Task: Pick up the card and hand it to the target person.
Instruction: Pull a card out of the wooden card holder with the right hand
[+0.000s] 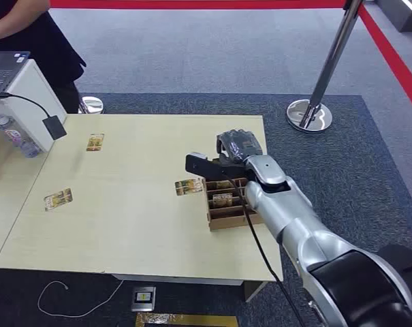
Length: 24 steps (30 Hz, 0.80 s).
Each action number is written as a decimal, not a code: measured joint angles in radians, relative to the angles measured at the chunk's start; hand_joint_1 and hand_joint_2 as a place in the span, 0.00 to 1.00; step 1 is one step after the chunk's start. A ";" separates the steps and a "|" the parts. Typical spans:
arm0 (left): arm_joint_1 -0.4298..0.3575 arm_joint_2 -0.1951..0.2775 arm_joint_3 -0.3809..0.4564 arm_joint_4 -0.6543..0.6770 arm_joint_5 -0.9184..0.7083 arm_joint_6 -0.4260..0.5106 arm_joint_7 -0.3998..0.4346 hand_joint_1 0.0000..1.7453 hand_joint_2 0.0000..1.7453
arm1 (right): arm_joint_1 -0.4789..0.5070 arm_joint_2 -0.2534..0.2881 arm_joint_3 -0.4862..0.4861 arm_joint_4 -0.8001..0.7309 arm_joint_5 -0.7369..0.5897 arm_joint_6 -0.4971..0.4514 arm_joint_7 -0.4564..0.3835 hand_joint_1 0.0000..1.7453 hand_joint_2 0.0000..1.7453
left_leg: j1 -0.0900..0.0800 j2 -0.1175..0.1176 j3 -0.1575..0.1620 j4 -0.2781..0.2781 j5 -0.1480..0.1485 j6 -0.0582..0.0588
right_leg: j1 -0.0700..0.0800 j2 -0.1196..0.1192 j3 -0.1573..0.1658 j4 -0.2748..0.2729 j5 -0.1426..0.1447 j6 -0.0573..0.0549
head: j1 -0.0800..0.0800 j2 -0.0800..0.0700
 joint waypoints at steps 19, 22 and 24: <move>0.000 0.000 0.000 0.000 0.003 0.002 0.000 0.00 1.00 | 0.000 0.008 -0.002 -0.005 0.006 -0.006 0.005 0.30 1.00 | 0.000 0.000 0.000 0.000 0.000 0.000 | 0.000 0.000 0.000 0.000 0.000 0.000 | 0.000 0.000; 0.000 0.000 0.000 0.000 0.004 0.002 0.000 0.00 1.00 | 0.000 0.008 -0.002 -0.005 0.006 -0.003 0.006 0.30 1.00 | 0.000 0.000 0.000 0.000 0.000 0.000 | 0.000 0.000 0.000 0.000 0.000 0.000 | 0.000 0.000; 0.000 0.000 0.000 0.000 0.005 0.003 0.000 0.00 1.00 | 0.000 0.008 -0.002 -0.005 0.006 0.002 0.006 0.30 1.00 | 0.000 0.000 0.000 0.000 0.000 0.000 | 0.000 0.000 0.000 0.000 0.000 0.000 | 0.000 0.000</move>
